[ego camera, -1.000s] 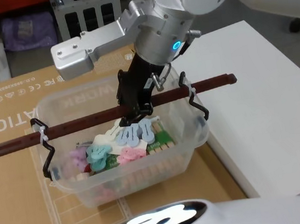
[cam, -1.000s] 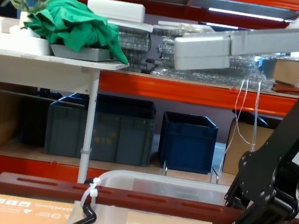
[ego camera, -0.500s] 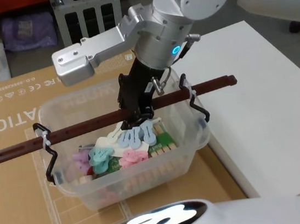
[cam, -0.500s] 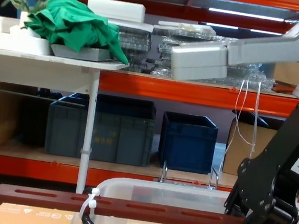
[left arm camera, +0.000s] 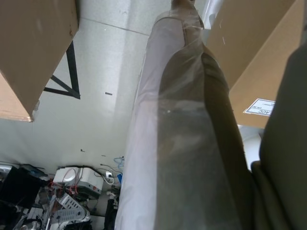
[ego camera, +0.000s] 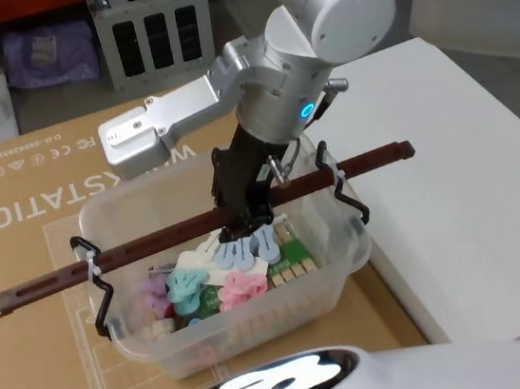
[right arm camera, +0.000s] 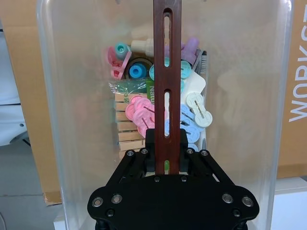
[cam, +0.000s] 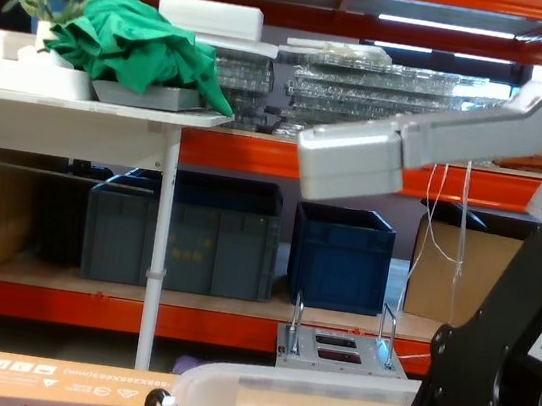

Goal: Use one hand to grasp the basket and place it at the designated location.

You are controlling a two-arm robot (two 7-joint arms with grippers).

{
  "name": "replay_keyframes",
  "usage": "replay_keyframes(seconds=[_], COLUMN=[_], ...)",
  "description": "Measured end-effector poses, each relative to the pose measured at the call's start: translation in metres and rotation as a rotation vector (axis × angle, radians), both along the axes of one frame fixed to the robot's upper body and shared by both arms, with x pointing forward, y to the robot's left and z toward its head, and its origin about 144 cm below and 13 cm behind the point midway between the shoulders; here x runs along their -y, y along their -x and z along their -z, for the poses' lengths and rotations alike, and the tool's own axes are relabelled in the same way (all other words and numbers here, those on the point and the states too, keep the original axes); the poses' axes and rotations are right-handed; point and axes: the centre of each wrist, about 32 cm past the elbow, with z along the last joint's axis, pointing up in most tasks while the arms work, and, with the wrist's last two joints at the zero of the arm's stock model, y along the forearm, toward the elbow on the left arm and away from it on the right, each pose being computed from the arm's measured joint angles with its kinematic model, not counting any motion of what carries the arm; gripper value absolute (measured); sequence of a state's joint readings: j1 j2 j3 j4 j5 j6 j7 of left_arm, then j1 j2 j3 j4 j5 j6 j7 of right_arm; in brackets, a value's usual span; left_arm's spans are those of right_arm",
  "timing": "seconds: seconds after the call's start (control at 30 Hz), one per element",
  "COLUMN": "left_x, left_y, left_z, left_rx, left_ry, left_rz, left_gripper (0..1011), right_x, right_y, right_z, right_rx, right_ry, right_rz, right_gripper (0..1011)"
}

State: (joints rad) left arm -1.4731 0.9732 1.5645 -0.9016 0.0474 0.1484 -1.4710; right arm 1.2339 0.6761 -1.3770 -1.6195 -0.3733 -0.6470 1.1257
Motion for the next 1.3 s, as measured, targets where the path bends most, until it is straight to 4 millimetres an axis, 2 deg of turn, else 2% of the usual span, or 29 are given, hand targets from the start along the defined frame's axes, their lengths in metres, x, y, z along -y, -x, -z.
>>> replay_keyframes(seconds=[0.97, 1.17, 1.2, 1.3], left_x=[0.0000, 0.0000, 0.0000, 0.0000], left_y=[0.0000, 0.0000, 0.0000, 0.0000], left_z=[0.0000, 0.0000, 0.0000, 0.0000], left_rx=[0.000, 0.000, 0.000, 0.000], left_ry=[0.000, 0.000, 0.000, 0.000], left_rz=[0.000, 0.000, 0.000, 0.000], left_gripper=[0, 0, 0, 0], right_x=[-0.0008, 0.0010, 0.0012, 0.0015], right_y=[-0.0010, -0.0039, -0.0042, -0.0046], right_z=[0.0088, 0.0081, 0.0077, 0.0076], right_rx=[-0.003, -0.006, -0.006, -0.008], right_ry=[0.022, 0.019, 0.017, 0.015], right_rz=[0.024, 0.034, 0.035, 0.036], right_gripper=[237, 372, 432, 510])
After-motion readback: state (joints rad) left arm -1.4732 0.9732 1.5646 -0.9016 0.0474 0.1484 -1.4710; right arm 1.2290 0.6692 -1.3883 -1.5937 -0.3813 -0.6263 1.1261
